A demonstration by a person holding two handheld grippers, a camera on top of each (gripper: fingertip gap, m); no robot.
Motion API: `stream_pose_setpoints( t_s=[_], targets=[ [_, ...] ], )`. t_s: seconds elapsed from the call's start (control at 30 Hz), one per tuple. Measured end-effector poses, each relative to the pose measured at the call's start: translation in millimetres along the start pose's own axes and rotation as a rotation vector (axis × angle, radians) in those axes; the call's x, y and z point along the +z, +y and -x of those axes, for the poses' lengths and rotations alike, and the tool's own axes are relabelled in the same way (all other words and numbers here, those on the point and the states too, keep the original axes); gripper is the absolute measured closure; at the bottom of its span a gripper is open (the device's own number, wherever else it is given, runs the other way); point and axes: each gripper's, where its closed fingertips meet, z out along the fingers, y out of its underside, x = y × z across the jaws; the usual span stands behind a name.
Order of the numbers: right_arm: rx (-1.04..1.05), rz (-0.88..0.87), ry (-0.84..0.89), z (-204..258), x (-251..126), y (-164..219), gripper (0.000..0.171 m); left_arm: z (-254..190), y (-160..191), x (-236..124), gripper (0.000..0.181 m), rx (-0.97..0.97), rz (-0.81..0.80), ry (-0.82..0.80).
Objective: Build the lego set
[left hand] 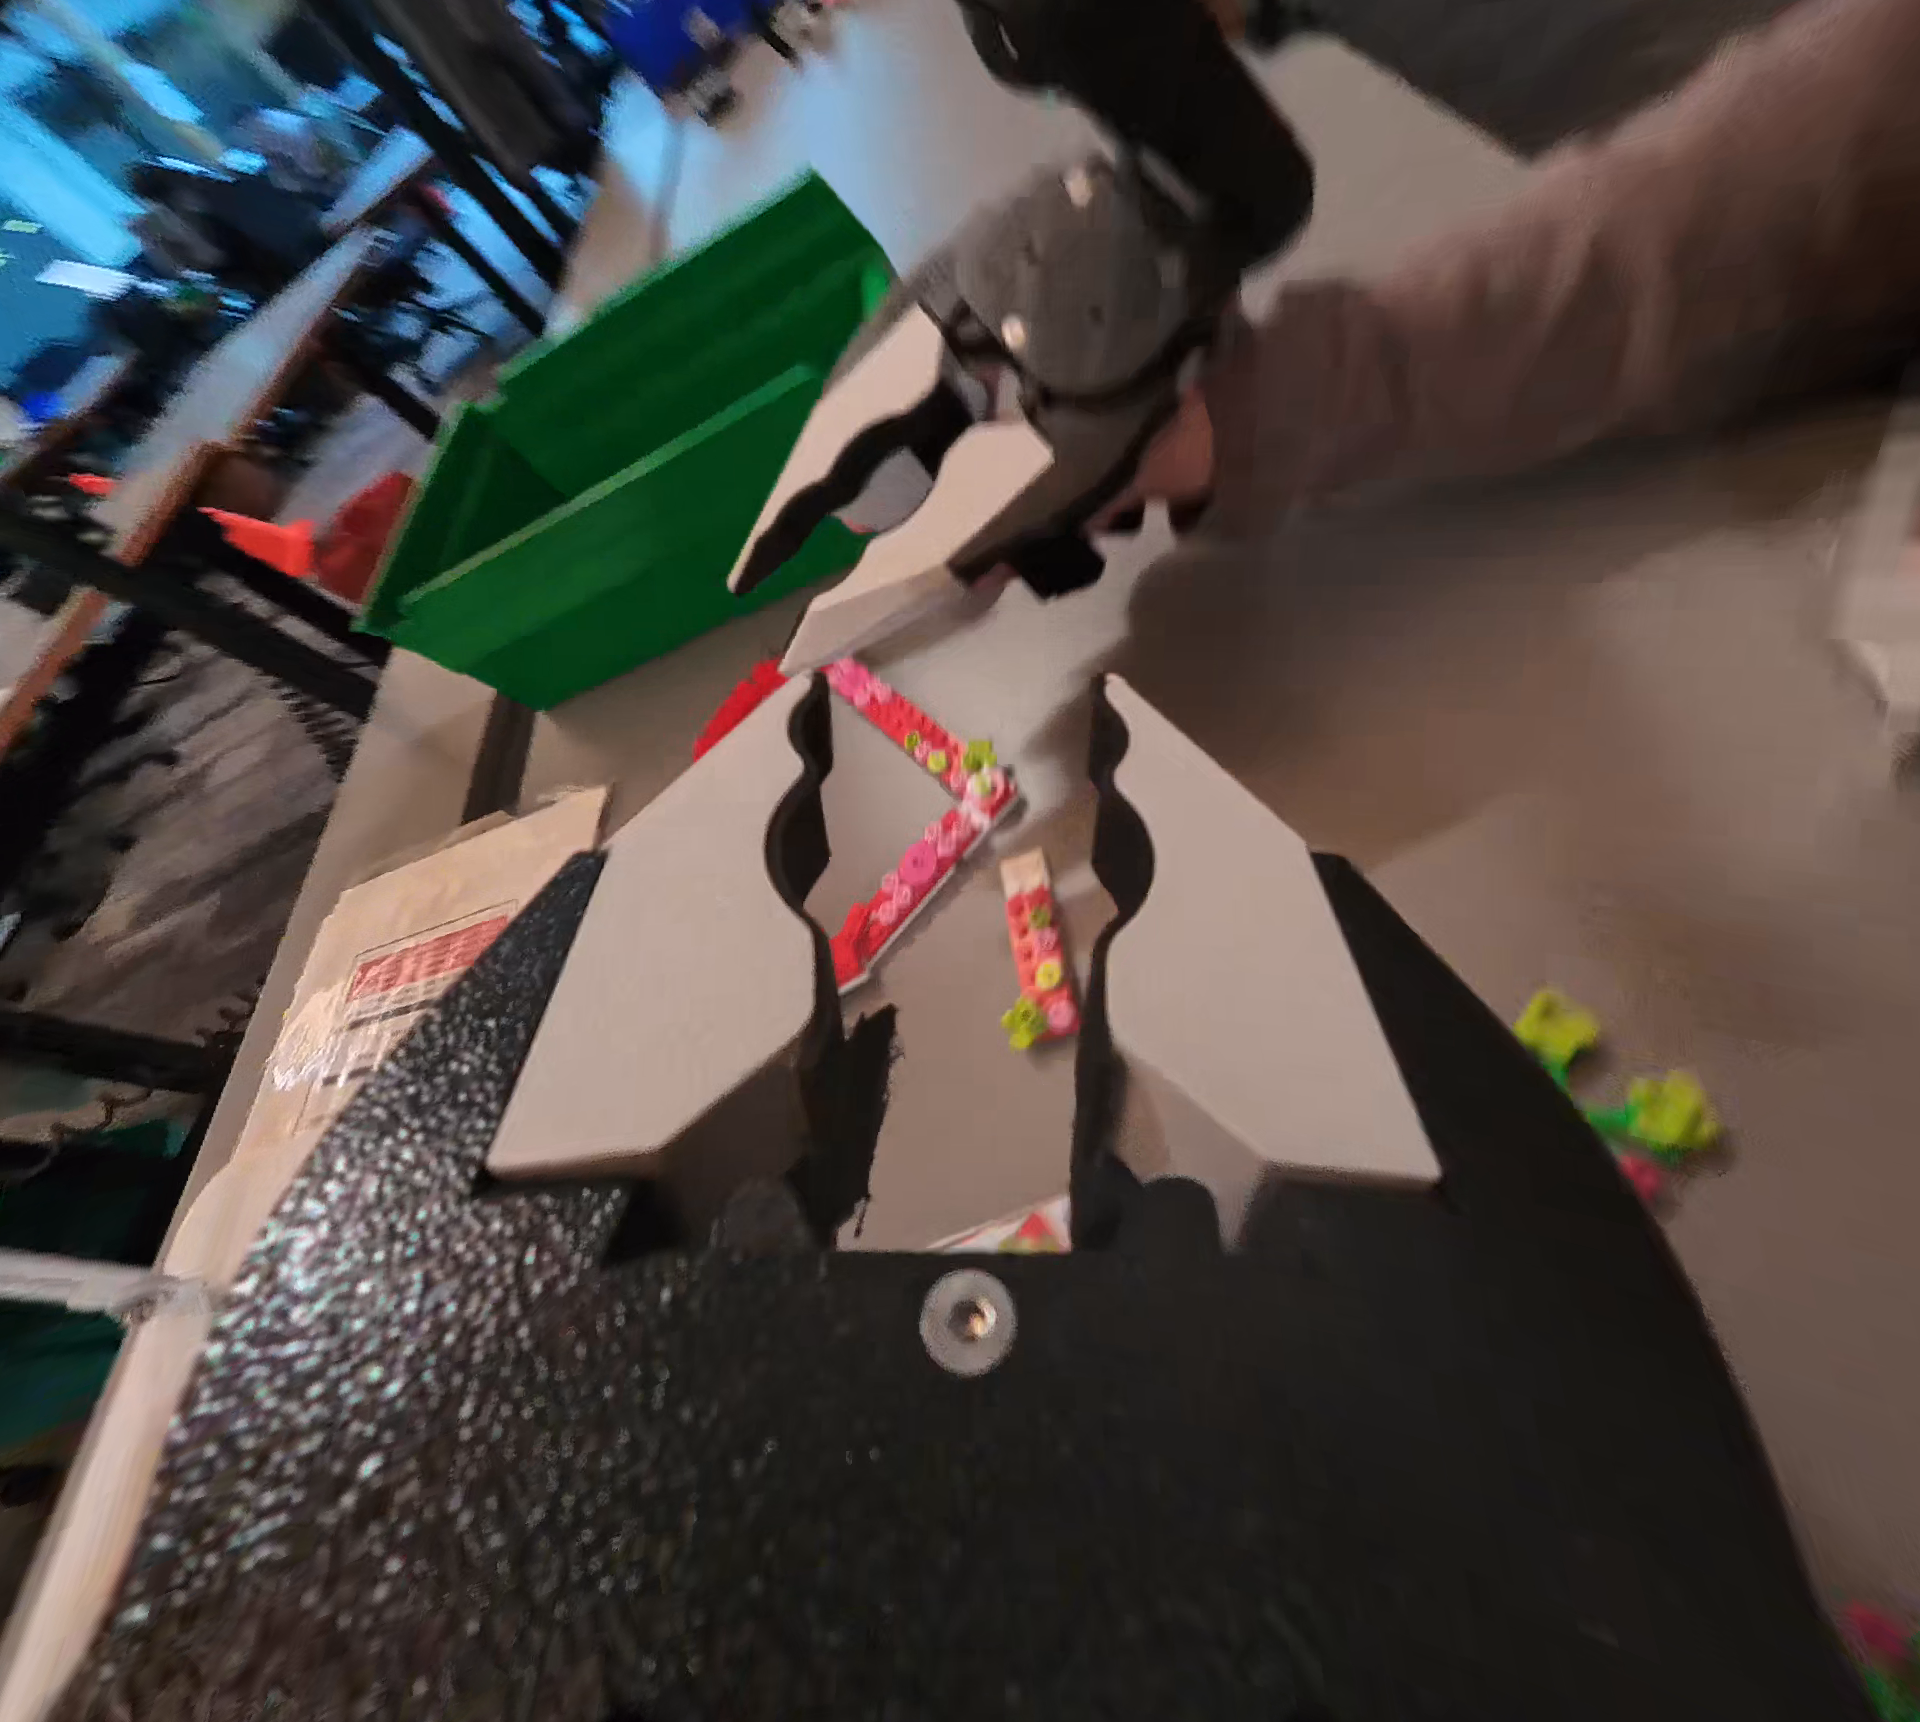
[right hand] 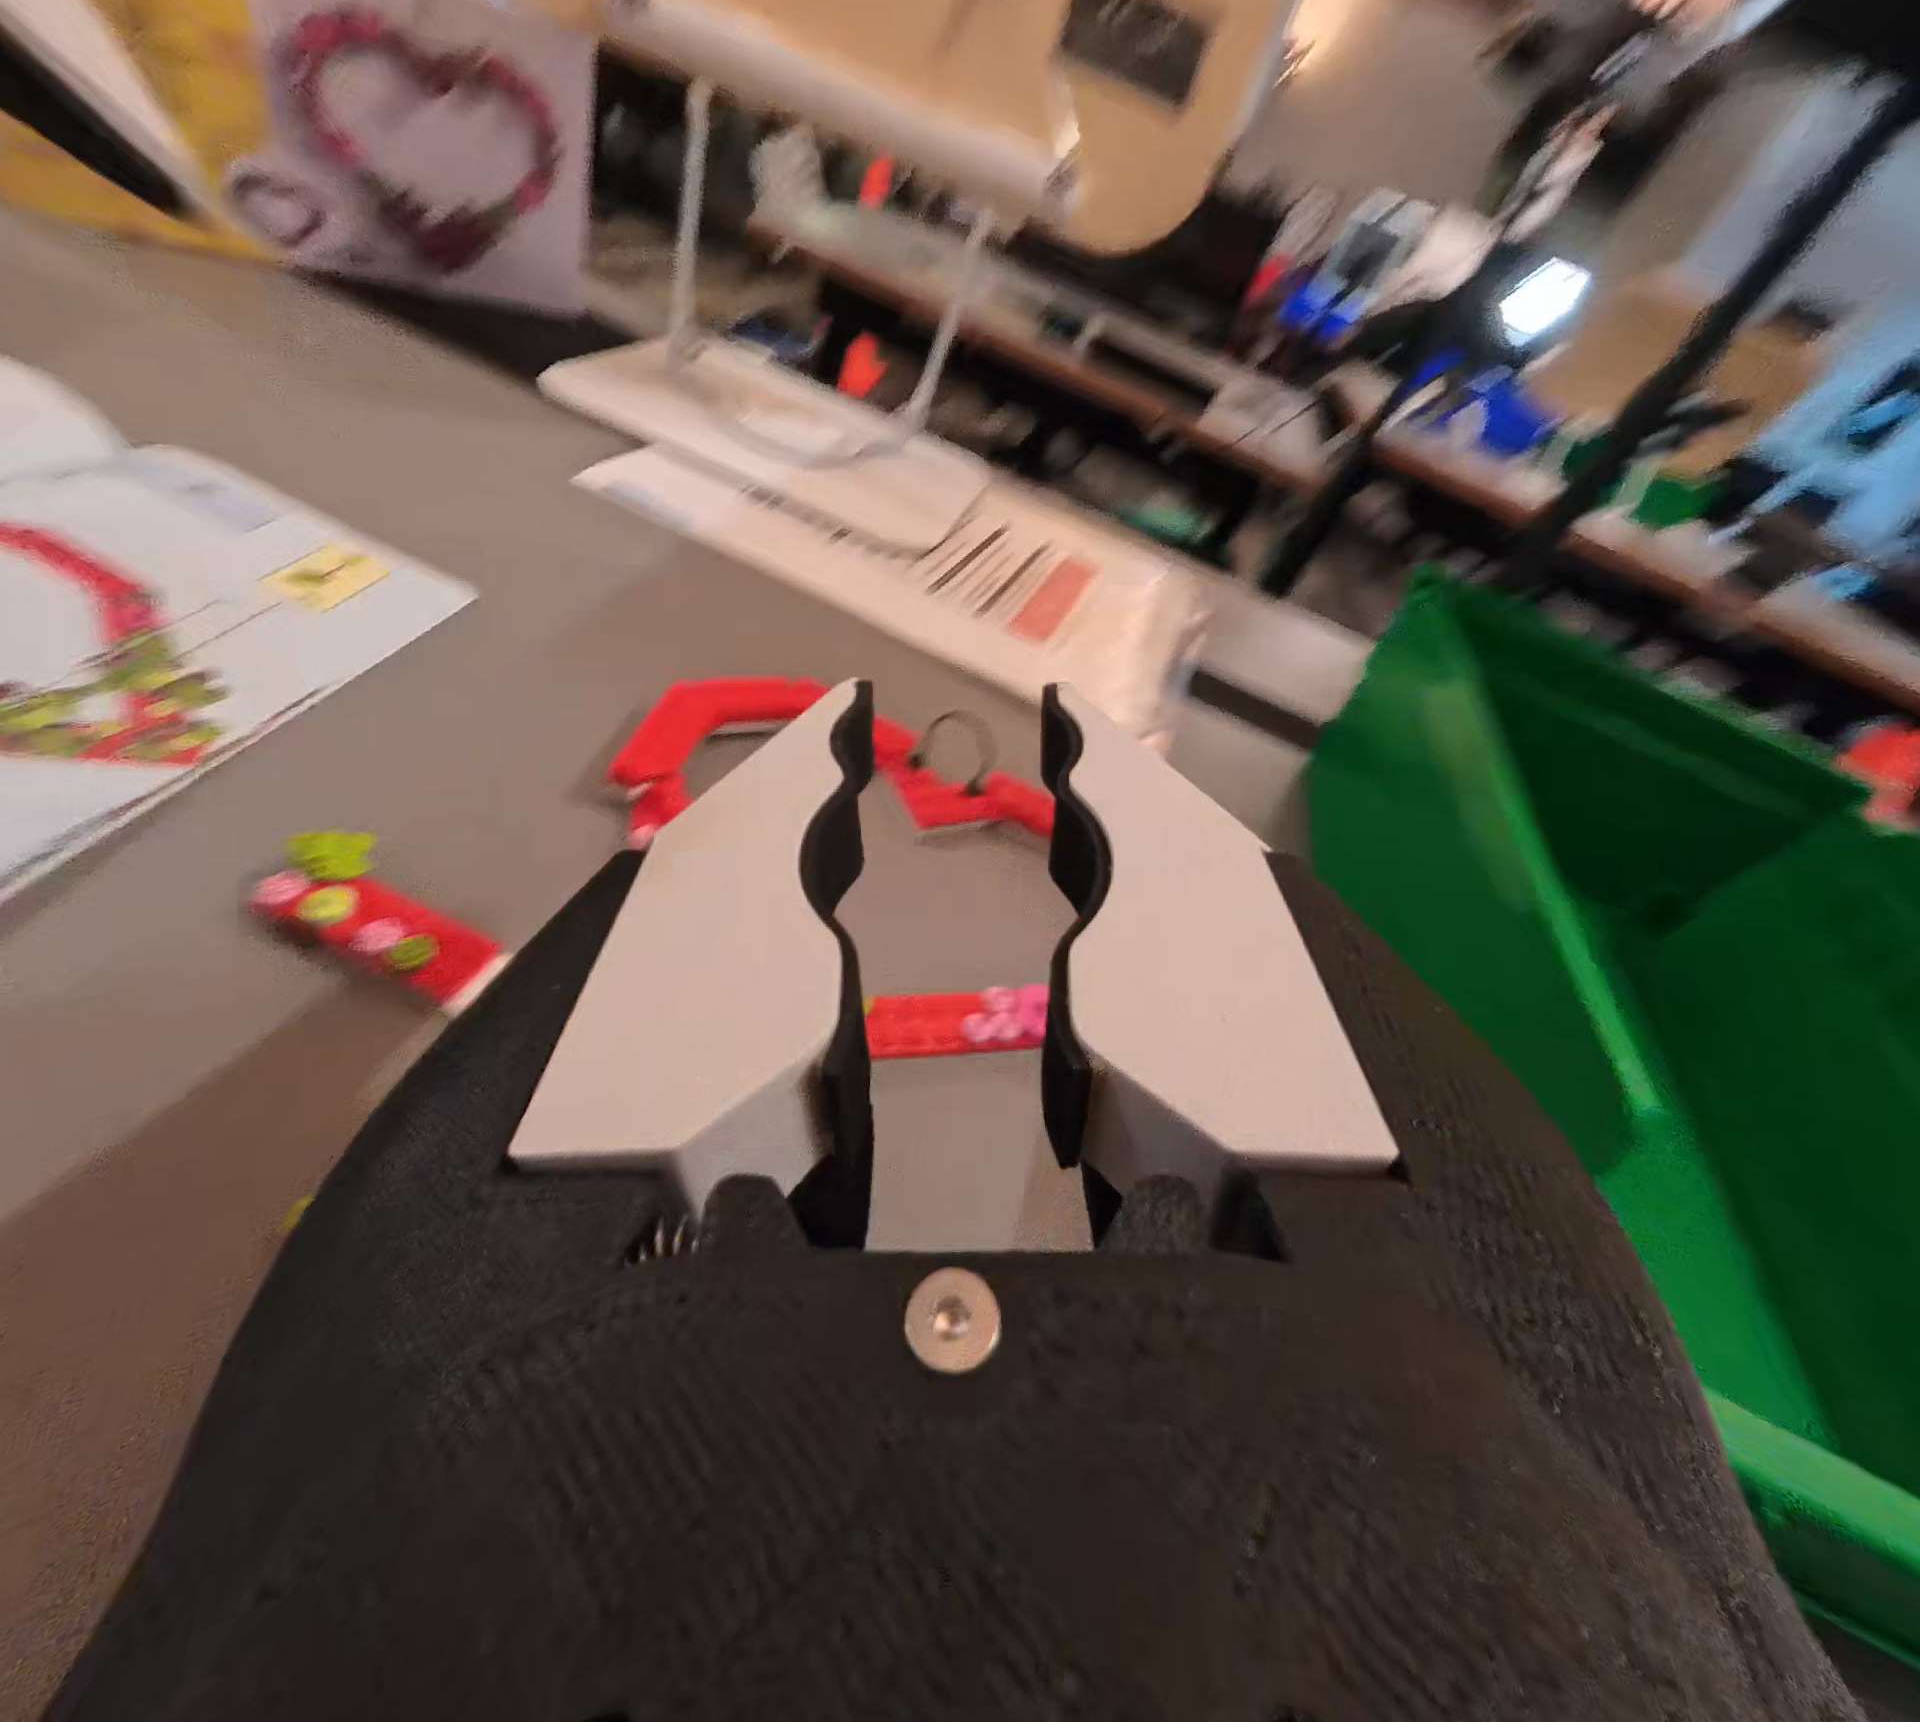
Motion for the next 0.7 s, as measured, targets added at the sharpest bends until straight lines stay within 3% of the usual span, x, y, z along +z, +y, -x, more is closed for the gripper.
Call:
stream_pose_setpoints(
  t_s=[0.23,0.37,0.43,0.7],
  targets=[
    [-0.142,-0.208,0.255,-31,-24,-12,0.145,12,-28,-43,0.145,-0.117,-0.229,-0.612],
    [-0.197,-0.237,0.302,-31,-28,-12,0.147,12,-19,-62,0.146,-0.052,-0.262,-0.827],
    [-0.235,-0.248,0.3,-28,-26,-12,0.149,10,-14,-64,0.146,-0.025,-0.252,-0.889],
    [-0.254,-0.215,0.328,-33,-23,-6,0.15,-8,-7,-56,0.145,-0.041,-0.3,-0.883]
  ],
)
